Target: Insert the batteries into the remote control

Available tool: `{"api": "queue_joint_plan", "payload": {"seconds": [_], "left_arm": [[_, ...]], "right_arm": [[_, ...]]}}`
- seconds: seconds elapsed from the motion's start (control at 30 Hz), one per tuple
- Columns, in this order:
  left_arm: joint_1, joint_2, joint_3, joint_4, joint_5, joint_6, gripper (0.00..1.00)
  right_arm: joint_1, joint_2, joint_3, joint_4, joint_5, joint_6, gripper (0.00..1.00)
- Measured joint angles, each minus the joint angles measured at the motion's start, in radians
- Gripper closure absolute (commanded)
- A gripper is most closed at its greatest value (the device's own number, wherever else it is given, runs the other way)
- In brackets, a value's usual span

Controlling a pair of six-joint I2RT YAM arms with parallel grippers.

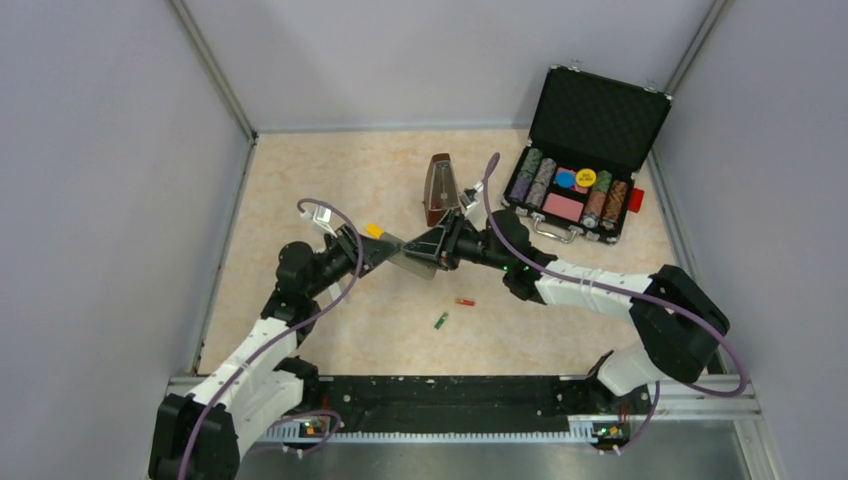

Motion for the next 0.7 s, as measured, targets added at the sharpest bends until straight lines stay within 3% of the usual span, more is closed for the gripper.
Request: {"api": "queue_joint_plan", "payload": {"seconds": [0.23,0.47,0.7], "left_arm": [[-0.011,-0.002,0.015,-0.04,0.024,0.009,1.0],[-0.011,-0.052,0.027,-0.175,-0.076,0.092,1.0],[-0.011,-0.053,0.027,-0.183,-0.092,0.12,1.0]], "right_arm": [[0.007,0.013,0.0,0.058,-0.031,0.013,0.65],[0.007,-0.04,0.003,-0.15,0.042,-0.05,0.64],[0.007,-0.078,0.051,-0.315,0.099,-0.086,0.64]]}}
